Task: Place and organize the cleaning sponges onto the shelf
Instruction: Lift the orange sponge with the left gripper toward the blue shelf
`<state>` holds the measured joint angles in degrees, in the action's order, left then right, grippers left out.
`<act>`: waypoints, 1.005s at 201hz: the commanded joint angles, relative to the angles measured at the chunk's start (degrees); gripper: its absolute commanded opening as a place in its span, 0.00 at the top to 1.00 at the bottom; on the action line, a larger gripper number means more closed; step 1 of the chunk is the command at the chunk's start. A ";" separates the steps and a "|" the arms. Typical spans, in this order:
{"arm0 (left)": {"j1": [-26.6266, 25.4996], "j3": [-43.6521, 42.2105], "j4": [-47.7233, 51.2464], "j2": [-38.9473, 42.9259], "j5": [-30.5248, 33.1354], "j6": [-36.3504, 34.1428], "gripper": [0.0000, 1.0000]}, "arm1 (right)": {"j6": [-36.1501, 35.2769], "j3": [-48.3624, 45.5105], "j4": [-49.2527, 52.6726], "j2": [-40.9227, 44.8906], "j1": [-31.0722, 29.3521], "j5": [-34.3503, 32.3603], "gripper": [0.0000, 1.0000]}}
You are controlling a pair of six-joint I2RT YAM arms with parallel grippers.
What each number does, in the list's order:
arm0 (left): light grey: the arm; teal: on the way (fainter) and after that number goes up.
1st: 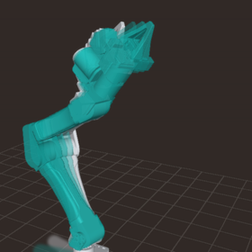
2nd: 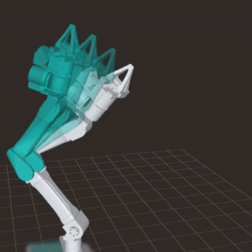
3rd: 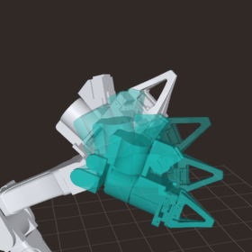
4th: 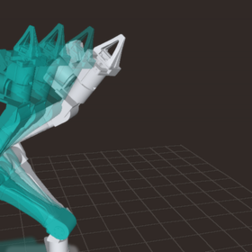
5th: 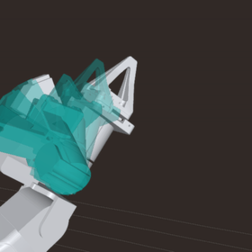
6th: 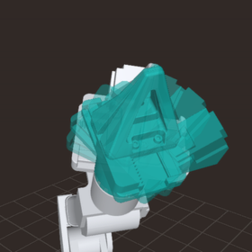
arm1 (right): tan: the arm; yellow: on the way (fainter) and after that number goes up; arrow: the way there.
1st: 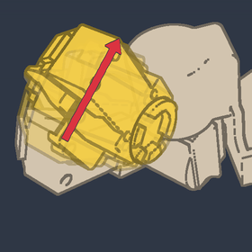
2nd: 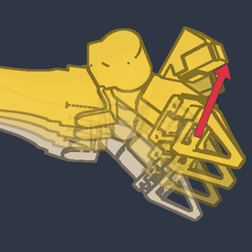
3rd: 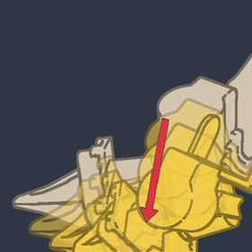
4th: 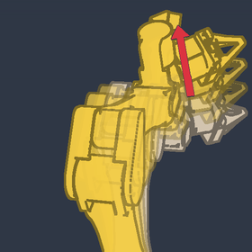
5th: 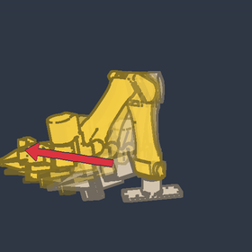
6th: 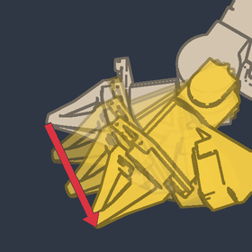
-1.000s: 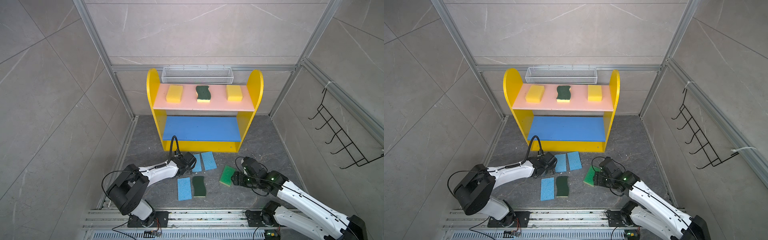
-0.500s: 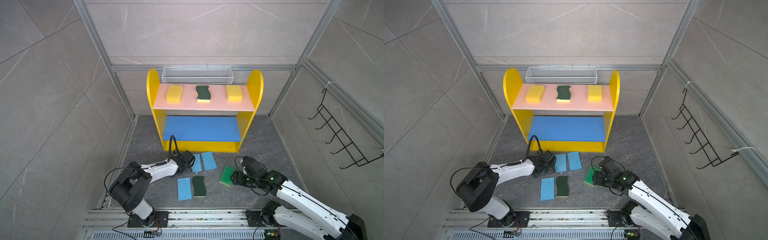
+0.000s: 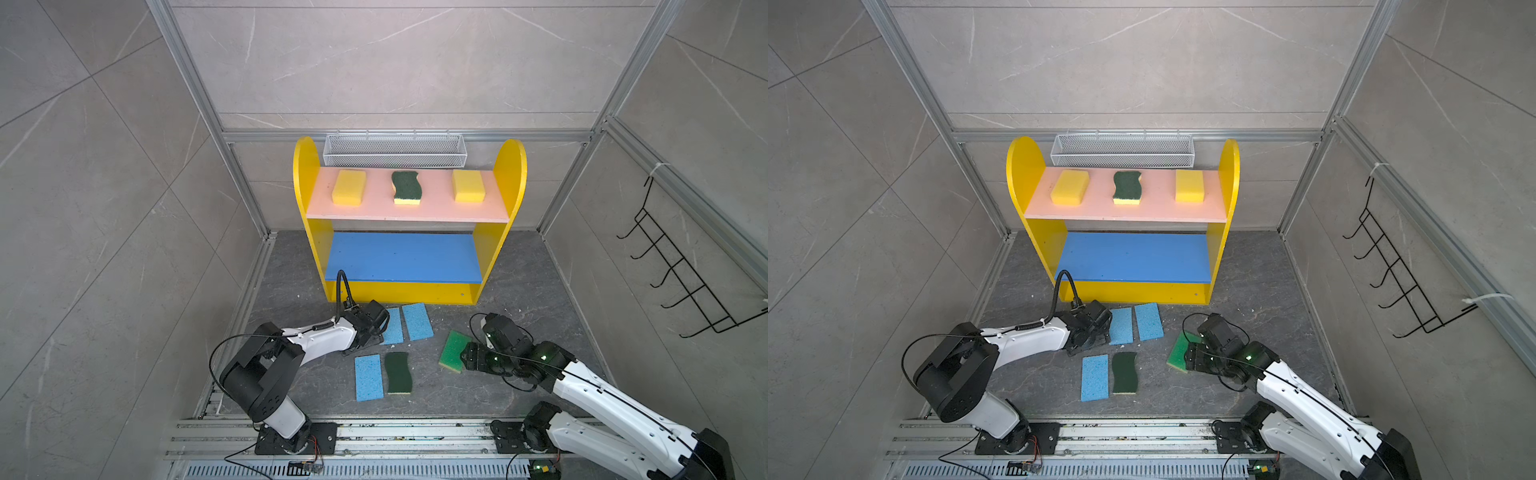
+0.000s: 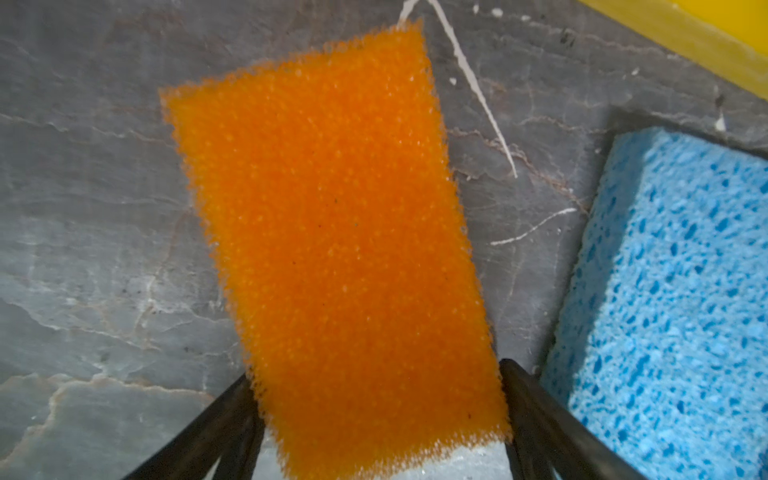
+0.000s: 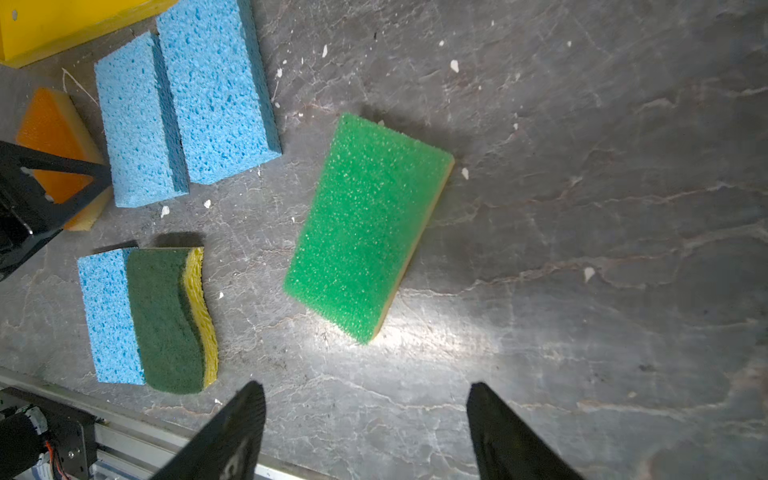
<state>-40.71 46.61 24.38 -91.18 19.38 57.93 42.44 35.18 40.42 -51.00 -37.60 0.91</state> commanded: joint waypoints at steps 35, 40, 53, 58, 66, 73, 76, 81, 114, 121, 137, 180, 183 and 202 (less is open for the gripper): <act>0.68 -0.67 -0.25 -0.52 0.84 -0.47 0.25 | -0.85 -0.59 1.02 1.41 -0.27 -0.03 0.22; 0.65 -0.89 -0.31 -0.29 0.57 -1.23 0.26 | -0.86 -0.59 1.12 1.48 -0.26 -0.11 0.22; 0.68 -1.38 0.35 0.66 0.57 -2.80 0.29 | -1.03 -0.69 1.22 1.66 -0.27 -0.18 0.22; 0.65 -1.71 0.65 1.23 0.76 -3.28 0.30 | -1.12 -0.75 1.36 1.77 -0.25 -0.20 0.22; 0.63 -2.19 1.44 2.40 1.12 -4.04 0.31 | -1.26 -0.80 1.62 1.94 -0.21 -0.29 0.22; 0.63 -2.60 2.09 3.73 1.33 -4.96 0.31 | -1.38 -0.89 1.90 2.12 -0.23 -0.46 0.22; 0.63 -2.78 2.32 4.35 1.41 -5.54 0.31 | -1.39 -0.90 1.96 2.26 -0.27 -0.53 0.22; 0.56 -2.99 2.63 5.60 1.16 -6.88 0.31 | -1.47 -0.95 2.14 2.44 -0.28 -0.68 0.22; -0.24 -3.89 5.82 16.43 0.14 -15.70 0.32 | -1.83 -1.39 2.98 3.54 -0.28 -1.34 0.22; -0.42 -3.89 6.69 19.18 -0.07 -17.40 0.32 | -1.91 -1.43 3.01 3.63 -0.27 -1.35 0.22; -0.64 -3.55 8.55 25.64 -0.47 -20.93 0.32 | -1.92 -1.45 2.84 3.63 -0.28 -1.35 0.22; -0.65 -0.47 9.59 33.61 -0.30 -29.97 0.32 | -1.83 -1.47 1.73 3.45 -0.19 -1.00 0.23; -0.66 -0.08 9.43 33.48 -0.24 -30.59 0.32 | -1.83 -1.56 1.64 3.45 -0.26 -0.99 0.23; -0.55 2.10 6.96 31.47 0.75 -34.20 0.32 | -1.88 -1.60 1.74 3.61 -0.27 -0.99 0.23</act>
<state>-41.23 45.19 32.71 -57.89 19.20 31.97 41.34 34.30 42.11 -47.88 -37.60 0.69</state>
